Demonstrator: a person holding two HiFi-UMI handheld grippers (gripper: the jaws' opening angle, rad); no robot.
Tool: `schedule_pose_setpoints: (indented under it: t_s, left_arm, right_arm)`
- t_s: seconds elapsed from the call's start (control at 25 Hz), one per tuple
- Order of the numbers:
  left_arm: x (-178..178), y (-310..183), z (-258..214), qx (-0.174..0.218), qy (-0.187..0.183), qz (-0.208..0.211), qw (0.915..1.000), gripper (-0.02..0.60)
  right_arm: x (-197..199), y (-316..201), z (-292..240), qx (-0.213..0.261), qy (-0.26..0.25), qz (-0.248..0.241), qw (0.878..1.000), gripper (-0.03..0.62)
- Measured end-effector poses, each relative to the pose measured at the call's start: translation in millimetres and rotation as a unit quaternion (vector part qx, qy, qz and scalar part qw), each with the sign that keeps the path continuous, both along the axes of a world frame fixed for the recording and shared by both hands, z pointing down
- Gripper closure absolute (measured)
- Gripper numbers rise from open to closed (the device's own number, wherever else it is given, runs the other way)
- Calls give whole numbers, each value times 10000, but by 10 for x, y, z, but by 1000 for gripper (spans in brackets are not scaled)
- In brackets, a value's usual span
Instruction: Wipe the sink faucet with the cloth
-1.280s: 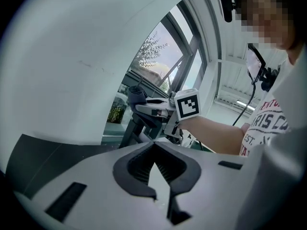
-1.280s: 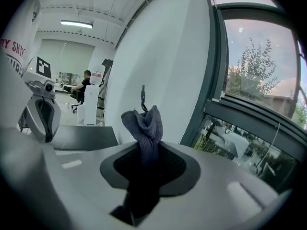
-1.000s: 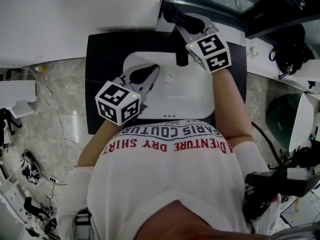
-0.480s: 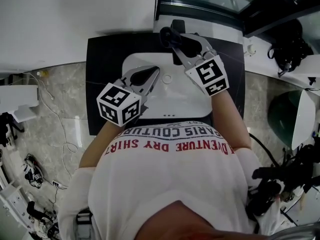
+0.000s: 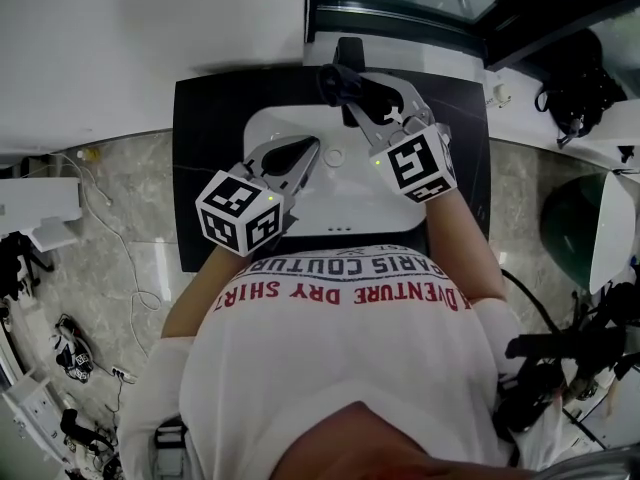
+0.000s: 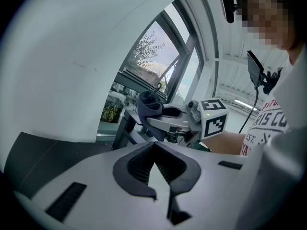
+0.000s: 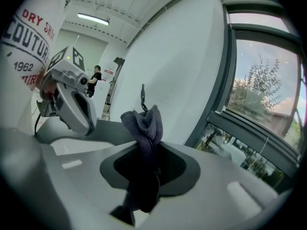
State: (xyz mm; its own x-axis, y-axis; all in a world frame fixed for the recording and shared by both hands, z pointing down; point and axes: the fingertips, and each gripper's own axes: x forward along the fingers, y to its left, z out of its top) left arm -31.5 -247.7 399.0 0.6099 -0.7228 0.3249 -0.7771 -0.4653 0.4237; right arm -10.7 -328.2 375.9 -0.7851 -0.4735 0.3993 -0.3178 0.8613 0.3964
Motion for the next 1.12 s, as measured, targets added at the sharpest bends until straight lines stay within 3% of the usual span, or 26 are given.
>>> schedule_pose_setpoints:
  t_s: [0.24, 0.48, 0.84, 1.12]
  left_arm:
    - [54, 22, 27, -36, -12, 76, 10000, 580]
    - [93, 20, 92, -108, -25, 135, 9998, 580]
    - [4, -27, 169, -186, -33, 128, 9997, 580]
    - [-32, -92, 207, -235, -21, 131, 9996, 580]
  right_arm:
    - [311, 268, 249, 411, 831, -177, 9955, 517]
    - [456, 177, 514, 543, 1293, -69, 9901, 517]
    - [445, -183, 794, 876, 1978, -1, 9763, 517]
    - [328, -500, 783, 1142, 2215, 173, 9683, 517]
